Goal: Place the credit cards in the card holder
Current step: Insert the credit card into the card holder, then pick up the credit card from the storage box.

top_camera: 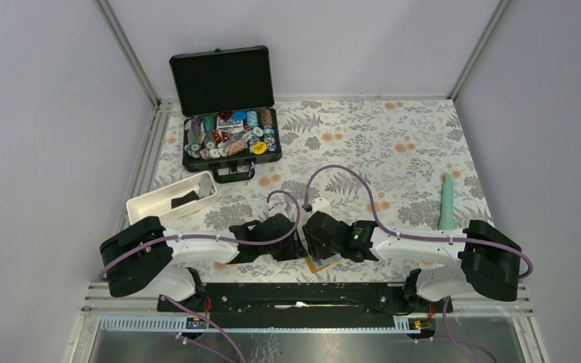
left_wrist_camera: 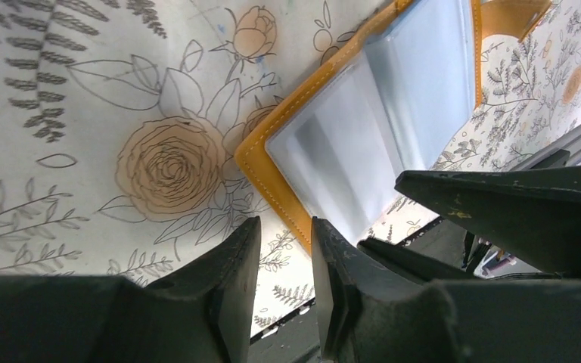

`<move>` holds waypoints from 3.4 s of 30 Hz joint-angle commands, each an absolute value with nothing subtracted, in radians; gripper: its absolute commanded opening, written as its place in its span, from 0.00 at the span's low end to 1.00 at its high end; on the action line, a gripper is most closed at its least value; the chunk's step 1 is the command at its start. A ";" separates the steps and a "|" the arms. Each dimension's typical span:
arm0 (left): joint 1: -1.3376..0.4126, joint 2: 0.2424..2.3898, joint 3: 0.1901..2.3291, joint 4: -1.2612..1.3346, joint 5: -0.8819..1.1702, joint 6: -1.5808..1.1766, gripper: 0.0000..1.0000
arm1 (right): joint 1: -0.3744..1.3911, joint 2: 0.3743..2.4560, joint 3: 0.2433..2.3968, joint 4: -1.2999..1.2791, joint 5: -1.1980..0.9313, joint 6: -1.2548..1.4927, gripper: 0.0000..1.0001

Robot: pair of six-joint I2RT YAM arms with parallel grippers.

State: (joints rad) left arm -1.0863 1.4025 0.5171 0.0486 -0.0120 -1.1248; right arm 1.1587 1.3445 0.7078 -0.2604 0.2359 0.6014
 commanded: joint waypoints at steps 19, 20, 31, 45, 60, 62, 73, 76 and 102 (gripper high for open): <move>-0.565 1.016 0.713 -0.562 -0.099 -0.761 0.94 | 1.028 1.127 0.692 -0.260 0.179 0.555 0.66; -0.494 1.014 0.748 -0.590 -0.086 -0.723 0.95 | 1.014 1.111 0.689 -0.260 0.173 0.549 0.67; -0.091 1.344 1.082 -0.705 -0.161 -0.505 0.84 | 0.974 0.999 0.625 -0.199 0.116 0.554 0.67; -0.052 1.602 1.157 -0.630 -0.163 -0.452 0.61 | 0.973 0.977 0.582 -0.155 0.059 0.588 0.66; -0.052 1.575 1.154 -0.649 -0.182 -0.423 0.39 | 0.973 0.994 0.582 -0.137 0.027 0.601 0.65; -0.052 1.571 1.155 -0.649 -0.183 -0.427 0.35 | 0.973 0.995 0.581 -0.133 0.024 0.601 0.65; -0.052 1.511 1.135 -0.658 -0.179 -0.422 0.27 | 0.973 1.014 0.586 -0.120 0.006 0.600 0.64; -0.052 1.515 1.134 -0.662 -0.179 -0.420 0.32 | 0.973 1.015 0.584 -0.116 0.003 0.599 0.64; -0.049 1.581 1.134 -0.693 -0.190 -0.403 0.26 | 0.973 1.009 0.571 -0.110 0.005 0.604 0.64</move>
